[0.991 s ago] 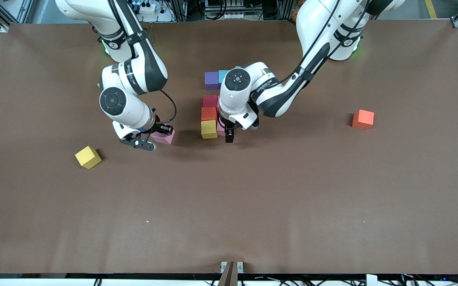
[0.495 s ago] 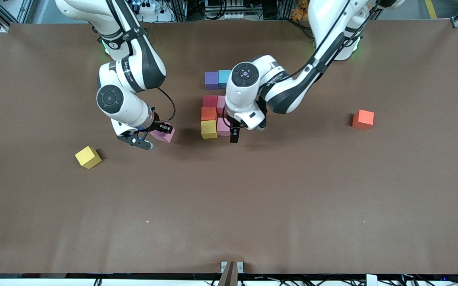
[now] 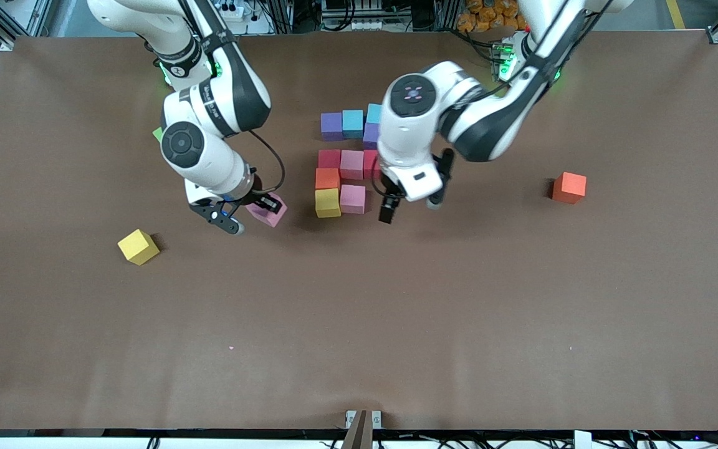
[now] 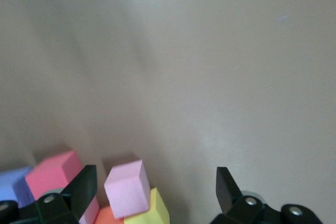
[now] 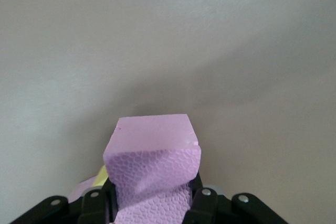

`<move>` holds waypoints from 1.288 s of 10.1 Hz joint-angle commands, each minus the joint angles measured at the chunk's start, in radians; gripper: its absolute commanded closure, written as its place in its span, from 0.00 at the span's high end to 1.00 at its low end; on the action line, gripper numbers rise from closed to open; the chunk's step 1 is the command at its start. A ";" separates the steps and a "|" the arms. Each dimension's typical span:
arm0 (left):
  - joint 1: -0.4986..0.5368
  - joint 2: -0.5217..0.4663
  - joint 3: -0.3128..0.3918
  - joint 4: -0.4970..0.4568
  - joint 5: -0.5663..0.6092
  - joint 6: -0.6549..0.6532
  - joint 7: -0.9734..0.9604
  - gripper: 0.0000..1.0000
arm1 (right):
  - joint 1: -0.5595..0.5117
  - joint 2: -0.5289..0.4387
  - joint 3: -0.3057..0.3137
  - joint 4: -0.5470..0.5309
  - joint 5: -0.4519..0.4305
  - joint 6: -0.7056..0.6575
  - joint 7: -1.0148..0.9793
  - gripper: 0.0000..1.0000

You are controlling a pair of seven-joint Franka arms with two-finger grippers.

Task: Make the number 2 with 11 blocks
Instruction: 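Carry the pink cube with the right gripper while the left gripper withdraws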

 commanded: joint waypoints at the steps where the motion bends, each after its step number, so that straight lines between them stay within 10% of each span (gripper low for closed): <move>1: 0.090 -0.086 -0.008 -0.029 0.003 -0.087 0.324 1.00 | 0.017 0.069 0.019 0.098 0.097 -0.012 0.122 0.06; 6: 0.305 -0.224 -0.013 -0.028 -0.013 -0.274 0.838 1.00 | 0.045 0.305 0.108 0.389 0.154 -0.011 0.548 0.06; 13: 0.573 -0.282 -0.011 -0.023 -0.118 -0.330 1.483 1.00 | 0.114 0.365 0.159 0.409 0.156 0.030 0.955 0.06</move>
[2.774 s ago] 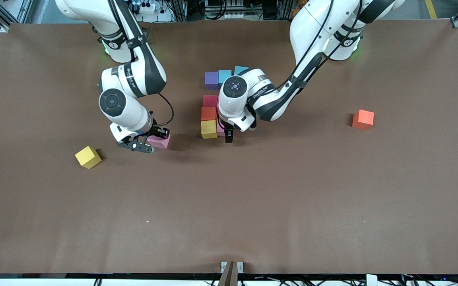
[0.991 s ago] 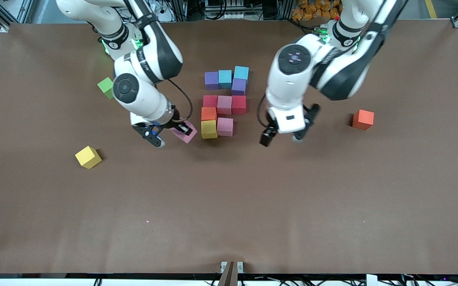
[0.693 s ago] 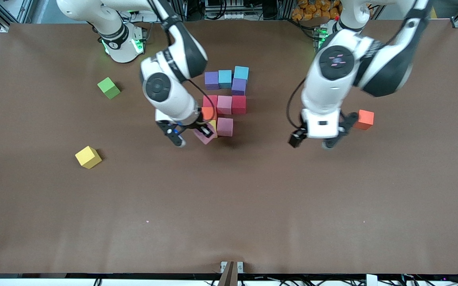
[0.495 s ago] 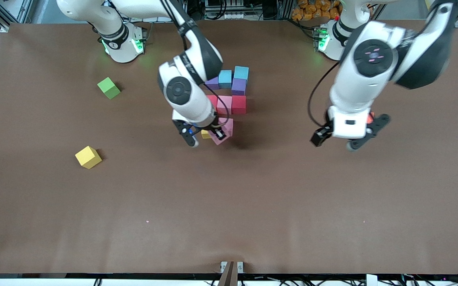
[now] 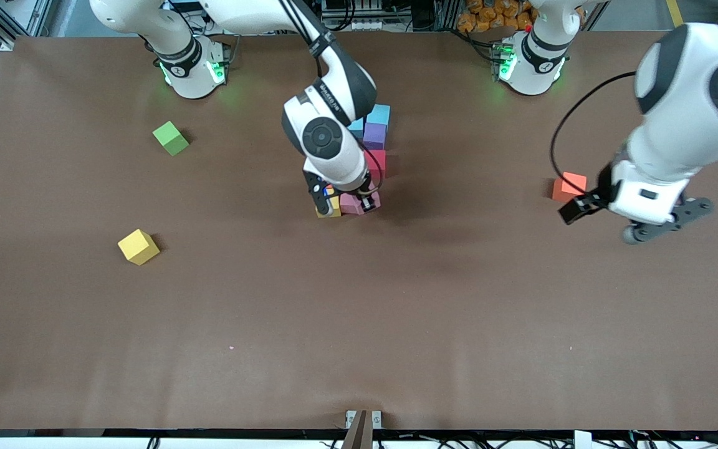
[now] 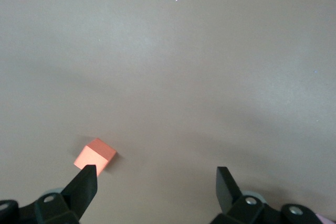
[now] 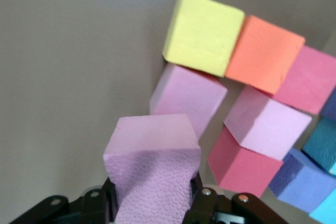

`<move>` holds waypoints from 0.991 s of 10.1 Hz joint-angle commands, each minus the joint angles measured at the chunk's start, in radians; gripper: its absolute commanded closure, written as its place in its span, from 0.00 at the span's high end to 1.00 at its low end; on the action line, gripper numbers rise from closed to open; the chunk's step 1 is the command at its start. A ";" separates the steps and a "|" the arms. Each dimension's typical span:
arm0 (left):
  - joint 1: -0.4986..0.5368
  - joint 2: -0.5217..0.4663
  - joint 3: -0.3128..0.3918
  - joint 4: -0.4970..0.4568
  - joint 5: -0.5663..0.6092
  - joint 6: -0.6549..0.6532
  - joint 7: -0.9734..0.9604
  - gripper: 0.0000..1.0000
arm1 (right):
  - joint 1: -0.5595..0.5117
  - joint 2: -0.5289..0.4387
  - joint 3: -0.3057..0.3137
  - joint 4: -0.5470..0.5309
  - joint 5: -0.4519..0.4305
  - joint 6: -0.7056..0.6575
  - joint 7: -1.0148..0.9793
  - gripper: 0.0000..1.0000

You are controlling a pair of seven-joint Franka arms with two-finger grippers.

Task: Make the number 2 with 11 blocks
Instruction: 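Lower the pink cube beside the placed pink cube with the right gripper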

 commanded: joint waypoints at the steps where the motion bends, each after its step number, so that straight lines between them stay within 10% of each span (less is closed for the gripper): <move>1: 0.046 -0.030 -0.010 -0.018 -0.054 -0.011 0.114 1.00 | 0.011 0.036 -0.002 0.028 0.020 0.041 0.114 0.06; 10: 0.135 -0.039 -0.005 -0.021 -0.096 -0.054 0.347 1.00 | 0.042 0.082 0.018 0.028 0.048 0.127 0.459 0.07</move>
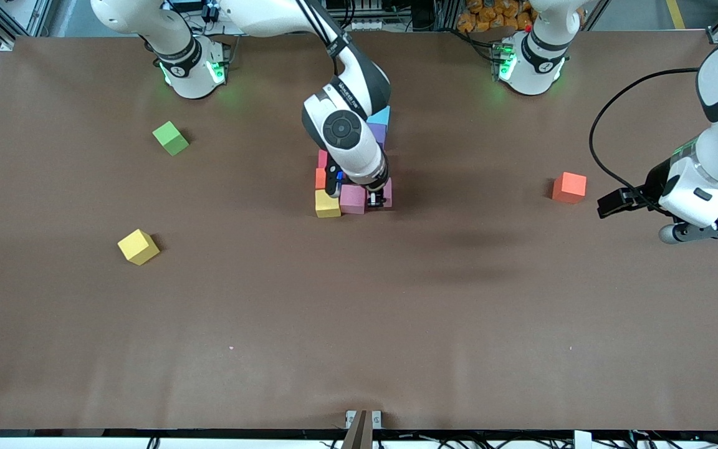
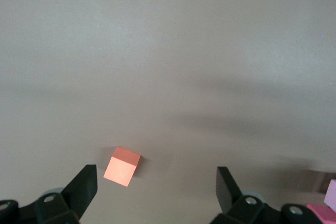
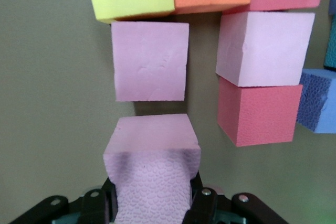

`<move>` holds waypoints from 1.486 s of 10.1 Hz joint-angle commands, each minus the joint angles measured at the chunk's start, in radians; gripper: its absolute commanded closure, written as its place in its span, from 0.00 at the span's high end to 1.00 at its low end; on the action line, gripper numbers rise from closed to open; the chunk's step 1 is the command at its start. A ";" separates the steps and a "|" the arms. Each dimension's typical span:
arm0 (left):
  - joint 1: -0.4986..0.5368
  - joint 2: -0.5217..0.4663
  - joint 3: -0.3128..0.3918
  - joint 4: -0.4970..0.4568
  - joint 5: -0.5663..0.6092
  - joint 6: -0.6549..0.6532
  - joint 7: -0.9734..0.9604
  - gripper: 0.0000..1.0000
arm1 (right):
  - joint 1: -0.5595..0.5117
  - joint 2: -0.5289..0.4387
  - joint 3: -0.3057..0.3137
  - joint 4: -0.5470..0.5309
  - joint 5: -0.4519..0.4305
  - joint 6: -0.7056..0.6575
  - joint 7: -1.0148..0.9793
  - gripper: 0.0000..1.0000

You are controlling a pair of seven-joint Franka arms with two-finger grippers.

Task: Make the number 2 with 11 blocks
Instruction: 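Lower the pink cube beside the placed pink cube with the right gripper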

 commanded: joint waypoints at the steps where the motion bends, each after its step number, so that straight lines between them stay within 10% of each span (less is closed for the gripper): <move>1: 0.023 -0.032 -0.005 -0.023 -0.025 -0.021 0.034 1.00 | 0.006 0.032 -0.006 0.029 0.018 0.012 0.036 0.07; 15: 0.021 -0.028 -0.007 -0.026 -0.025 -0.021 0.031 1.00 | 0.010 0.099 -0.010 0.021 -0.014 0.056 0.034 0.07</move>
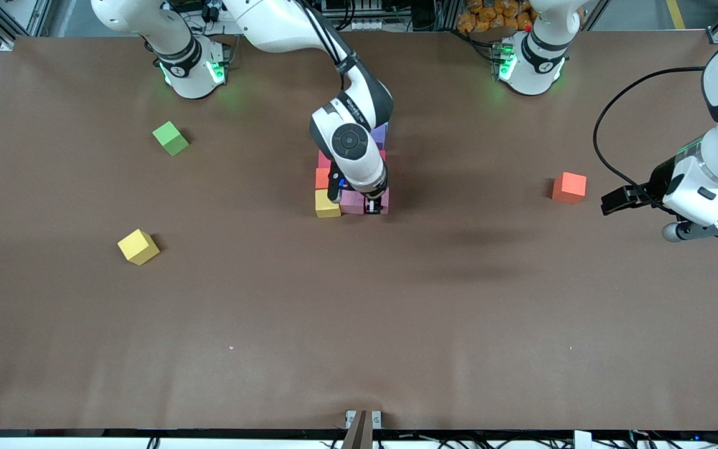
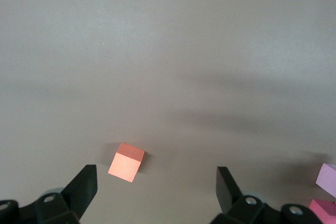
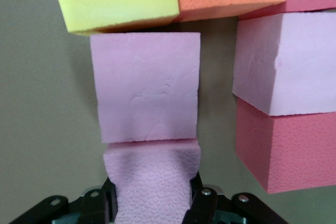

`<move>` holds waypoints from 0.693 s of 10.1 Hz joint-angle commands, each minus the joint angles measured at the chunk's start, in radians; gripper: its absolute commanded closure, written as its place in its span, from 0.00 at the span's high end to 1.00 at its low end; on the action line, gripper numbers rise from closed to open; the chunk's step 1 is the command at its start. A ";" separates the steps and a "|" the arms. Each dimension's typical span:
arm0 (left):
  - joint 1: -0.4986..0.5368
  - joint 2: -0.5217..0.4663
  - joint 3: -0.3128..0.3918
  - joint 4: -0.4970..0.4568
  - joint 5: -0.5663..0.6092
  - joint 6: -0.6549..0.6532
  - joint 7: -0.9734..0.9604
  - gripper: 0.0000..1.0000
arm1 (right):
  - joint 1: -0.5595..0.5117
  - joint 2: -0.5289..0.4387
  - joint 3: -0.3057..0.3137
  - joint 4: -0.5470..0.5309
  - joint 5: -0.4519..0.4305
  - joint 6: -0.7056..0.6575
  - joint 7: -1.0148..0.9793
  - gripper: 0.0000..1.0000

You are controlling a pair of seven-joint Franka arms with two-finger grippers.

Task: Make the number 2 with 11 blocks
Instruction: 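Lower the pink cube beside the placed pink cube with the right gripper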

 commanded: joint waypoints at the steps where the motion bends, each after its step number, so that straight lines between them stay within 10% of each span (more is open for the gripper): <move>1: 0.012 -0.026 -0.005 -0.019 -0.024 -0.009 0.024 1.00 | -0.002 0.013 -0.008 0.017 -0.016 0.003 0.016 0.07; 4: 0.012 -0.026 -0.005 -0.019 -0.024 -0.009 0.024 1.00 | -0.002 0.013 -0.006 0.017 -0.023 0.003 0.016 0.16; 5: 0.012 -0.024 -0.005 -0.019 -0.024 -0.009 0.022 1.00 | -0.001 0.013 -0.006 0.017 -0.028 0.001 0.017 0.77; 6: 0.012 -0.024 -0.005 -0.019 -0.024 -0.009 0.024 1.00 | 0.002 0.012 -0.008 0.017 -0.030 0.000 0.017 1.00; 7: 0.012 -0.024 -0.005 -0.019 -0.024 -0.009 0.024 1.00 | 0.004 0.012 -0.008 0.019 -0.031 -0.002 0.017 1.00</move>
